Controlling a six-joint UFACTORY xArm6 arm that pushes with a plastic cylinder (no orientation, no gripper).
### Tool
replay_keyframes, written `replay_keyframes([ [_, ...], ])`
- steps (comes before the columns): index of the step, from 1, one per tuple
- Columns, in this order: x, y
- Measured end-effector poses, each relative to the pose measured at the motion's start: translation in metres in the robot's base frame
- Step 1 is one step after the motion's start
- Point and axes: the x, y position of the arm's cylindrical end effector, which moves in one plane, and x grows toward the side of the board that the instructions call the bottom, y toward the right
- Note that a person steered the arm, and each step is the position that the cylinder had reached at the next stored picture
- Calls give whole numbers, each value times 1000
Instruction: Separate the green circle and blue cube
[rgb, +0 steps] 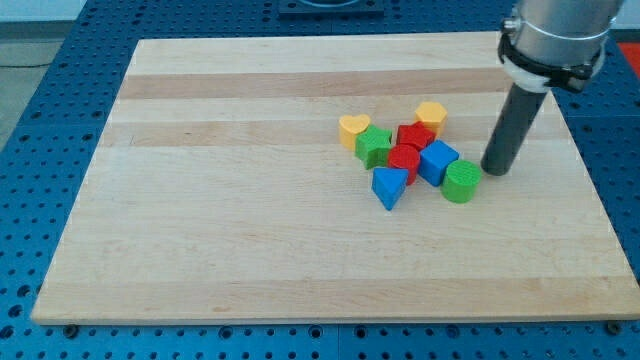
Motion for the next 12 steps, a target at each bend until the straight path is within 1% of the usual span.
replay_keyframes([
  [3,0,-29],
  [10,0,-41],
  [11,0,-41],
  [12,0,-12],
])
